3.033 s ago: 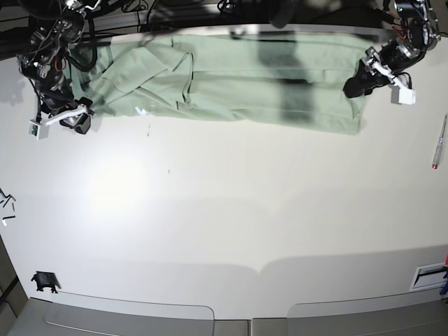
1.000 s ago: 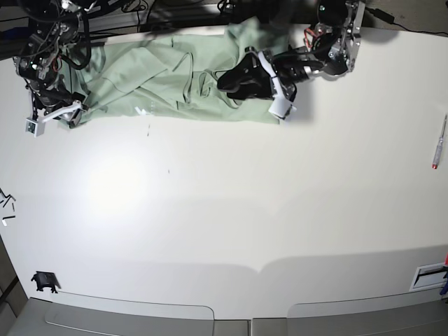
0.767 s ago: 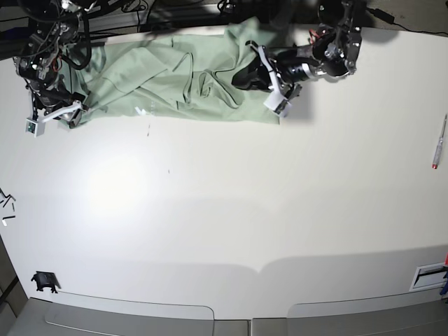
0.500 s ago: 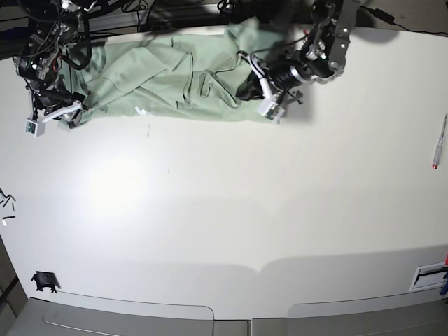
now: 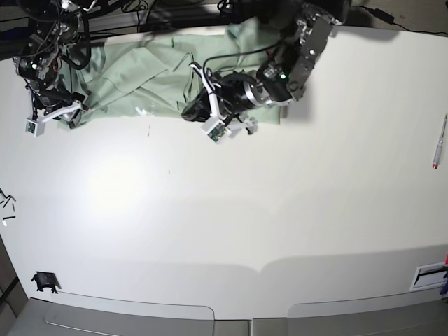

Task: Fold the T-shirt properly
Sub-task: 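Fold the hem end toward the collar end with the left gripper, then press the folded hem end flat onto the strip with the left gripper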

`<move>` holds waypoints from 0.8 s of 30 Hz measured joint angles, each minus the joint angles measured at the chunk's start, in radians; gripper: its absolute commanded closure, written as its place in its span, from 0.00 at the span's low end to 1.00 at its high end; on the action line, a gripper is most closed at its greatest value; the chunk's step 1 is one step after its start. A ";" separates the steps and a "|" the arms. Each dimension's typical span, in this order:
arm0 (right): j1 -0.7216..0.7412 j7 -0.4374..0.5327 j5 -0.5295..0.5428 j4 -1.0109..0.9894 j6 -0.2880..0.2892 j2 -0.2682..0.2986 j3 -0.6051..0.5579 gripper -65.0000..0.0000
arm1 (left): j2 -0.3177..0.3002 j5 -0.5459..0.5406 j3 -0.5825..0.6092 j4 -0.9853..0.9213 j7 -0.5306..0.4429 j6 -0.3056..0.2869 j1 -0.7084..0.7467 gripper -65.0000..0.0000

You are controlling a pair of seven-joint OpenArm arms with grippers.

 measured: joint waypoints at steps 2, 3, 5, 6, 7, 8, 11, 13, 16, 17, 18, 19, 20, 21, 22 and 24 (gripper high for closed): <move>0.000 0.000 0.000 0.000 0.000 -0.001 0.000 0.57 | -0.009 0.006 -0.021 0.066 0.050 -0.002 0.004 1.00; 0.000 0.000 0.000 0.000 0.000 -0.001 0.000 0.57 | -0.021 0.003 -0.032 0.102 0.058 -0.004 0.007 1.00; 0.000 0.000 0.000 0.000 0.000 -0.001 0.000 0.57 | -0.054 0.023 -0.065 0.164 0.053 -0.007 0.027 1.00; 0.000 0.000 -0.001 0.000 0.000 0.000 0.000 0.57 | -0.076 0.044 -0.083 0.184 0.054 0.008 0.046 1.00; 0.000 0.000 0.000 0.000 0.000 0.000 0.000 0.57 | -0.100 0.060 -0.101 0.198 0.059 0.032 0.071 1.00; 0.000 0.000 0.000 0.000 0.000 0.000 0.000 0.57 | -0.126 0.066 -0.121 0.208 0.074 0.045 0.095 1.00; 0.000 0.000 0.000 -0.001 0.000 -0.001 0.000 0.57 | -0.196 0.066 -0.155 0.224 0.114 0.045 0.174 1.00; 0.000 0.000 0.001 -0.001 0.000 -0.001 0.000 0.57 | -0.226 0.062 -0.157 0.225 0.110 0.045 0.229 1.00; 0.000 0.000 0.000 -0.002 0.000 -0.001 0.000 0.57 | -0.235 0.064 -0.152 0.225 0.105 0.038 0.320 1.00; -0.001 0.000 0.000 -0.002 0.000 -0.001 0.000 0.57 | -0.235 0.067 -0.150 0.225 0.086 0.034 0.343 1.00; -0.001 0.000 0.000 -0.002 0.000 0.000 0.000 0.57 | -0.232 0.066 -0.150 0.225 0.056 0.034 0.361 1.00; 0.000 0.000 0.000 -0.003 0.000 0.000 0.000 0.57 | -0.227 0.072 -0.151 0.225 0.034 0.034 0.373 1.00; 0.000 0.000 0.000 -0.003 0.000 0.000 0.000 0.57 | -0.222 0.086 -0.151 0.225 0.031 0.035 0.380 1.00; 0.000 0.000 0.000 -0.003 0.000 0.000 0.000 0.57 | -0.218 0.098 -0.151 0.225 0.031 0.034 0.382 1.00; 0.000 0.000 0.001 -0.003 0.000 0.000 0.000 0.57 | -0.218 0.112 -0.151 0.225 0.031 0.034 0.382 1.00; 0.000 0.000 0.001 -0.003 0.000 0.000 0.000 0.57 | -0.214 0.145 -0.151 0.225 0.029 0.045 0.382 1.00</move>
